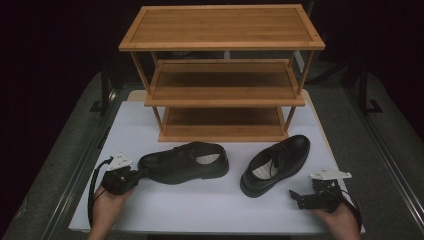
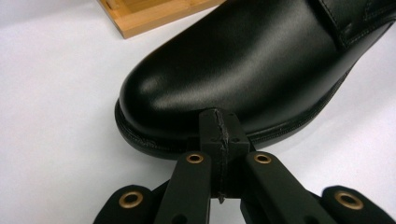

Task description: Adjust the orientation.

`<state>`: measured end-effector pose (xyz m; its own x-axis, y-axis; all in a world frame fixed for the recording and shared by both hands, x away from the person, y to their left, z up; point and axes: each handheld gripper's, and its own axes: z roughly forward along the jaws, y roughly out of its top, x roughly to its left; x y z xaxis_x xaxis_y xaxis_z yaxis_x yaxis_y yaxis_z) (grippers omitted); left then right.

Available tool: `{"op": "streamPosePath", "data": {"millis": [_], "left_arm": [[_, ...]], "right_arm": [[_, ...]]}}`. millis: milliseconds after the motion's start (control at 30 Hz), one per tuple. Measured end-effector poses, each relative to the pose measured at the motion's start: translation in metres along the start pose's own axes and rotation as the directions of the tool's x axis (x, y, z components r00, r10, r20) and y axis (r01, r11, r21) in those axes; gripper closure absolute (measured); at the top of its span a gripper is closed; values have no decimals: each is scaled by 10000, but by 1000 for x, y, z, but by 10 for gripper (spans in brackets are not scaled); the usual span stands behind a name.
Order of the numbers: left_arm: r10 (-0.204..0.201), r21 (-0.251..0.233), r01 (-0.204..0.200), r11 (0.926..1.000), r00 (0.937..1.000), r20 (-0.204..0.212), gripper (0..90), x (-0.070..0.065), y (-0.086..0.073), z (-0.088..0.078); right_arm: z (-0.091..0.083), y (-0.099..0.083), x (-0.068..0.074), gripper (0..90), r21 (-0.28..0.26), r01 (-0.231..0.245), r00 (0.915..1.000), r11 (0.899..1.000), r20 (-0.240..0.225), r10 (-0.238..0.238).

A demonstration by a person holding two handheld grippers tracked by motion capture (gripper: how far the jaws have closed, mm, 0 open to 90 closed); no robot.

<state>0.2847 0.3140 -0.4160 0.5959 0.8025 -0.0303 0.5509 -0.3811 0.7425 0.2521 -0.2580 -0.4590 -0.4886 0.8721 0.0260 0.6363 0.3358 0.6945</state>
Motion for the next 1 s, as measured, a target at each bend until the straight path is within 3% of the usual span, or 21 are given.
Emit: {"op": "streamPosePath", "data": {"millis": [433,800,1000], "left_arm": [[-115,82,117,9999,9997,-210,900,15,13,13],[-407,-123,403,9991,9986,-343,900,31,29,30],[-253,-60,250,9997,9980,-580,900,35,38,39]], "right_arm": [[0,0,0,24,-10,16,10000,10000,-8,-16],[0,0,0,23,-3,2,10000,10000,-11,-2],[0,0,0,23,-21,17,10000,10000,-11,-17]]}}
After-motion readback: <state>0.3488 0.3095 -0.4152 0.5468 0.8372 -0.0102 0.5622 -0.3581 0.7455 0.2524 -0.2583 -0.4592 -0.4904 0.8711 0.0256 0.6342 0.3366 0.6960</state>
